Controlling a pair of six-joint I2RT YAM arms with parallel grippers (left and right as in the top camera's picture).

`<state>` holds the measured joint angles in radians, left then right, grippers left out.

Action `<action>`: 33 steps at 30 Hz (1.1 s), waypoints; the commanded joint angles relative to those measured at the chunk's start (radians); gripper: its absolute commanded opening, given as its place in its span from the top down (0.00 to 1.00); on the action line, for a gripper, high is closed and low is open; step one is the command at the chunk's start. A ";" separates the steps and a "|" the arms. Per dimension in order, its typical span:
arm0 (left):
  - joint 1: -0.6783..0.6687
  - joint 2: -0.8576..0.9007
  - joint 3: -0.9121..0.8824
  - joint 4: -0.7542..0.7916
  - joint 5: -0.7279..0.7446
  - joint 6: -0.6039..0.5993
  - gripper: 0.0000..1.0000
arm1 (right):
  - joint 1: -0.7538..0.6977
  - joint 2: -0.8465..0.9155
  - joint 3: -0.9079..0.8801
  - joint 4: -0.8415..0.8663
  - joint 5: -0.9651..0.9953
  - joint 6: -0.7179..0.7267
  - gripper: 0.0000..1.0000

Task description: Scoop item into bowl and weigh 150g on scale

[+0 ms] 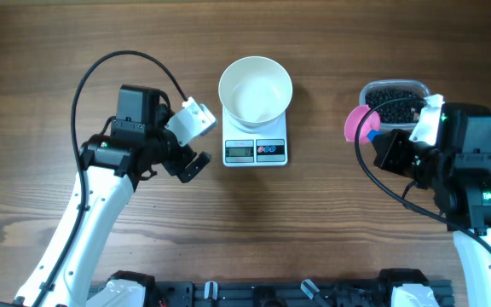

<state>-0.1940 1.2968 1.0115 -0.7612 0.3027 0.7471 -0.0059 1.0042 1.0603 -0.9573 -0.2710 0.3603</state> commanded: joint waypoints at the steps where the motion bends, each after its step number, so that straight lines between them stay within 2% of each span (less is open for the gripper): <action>1: 0.011 0.001 -0.013 -0.002 0.026 0.058 0.00 | -0.005 0.000 0.013 0.002 0.010 -0.019 0.96; 33: 0.029 0.001 -0.013 0.020 0.030 0.061 0.00 | -0.005 0.002 0.013 0.023 0.014 -0.023 0.96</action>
<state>-0.1707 1.2968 1.0107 -0.7437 0.3130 0.7891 -0.0059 1.0042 1.0603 -0.9421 -0.2710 0.3347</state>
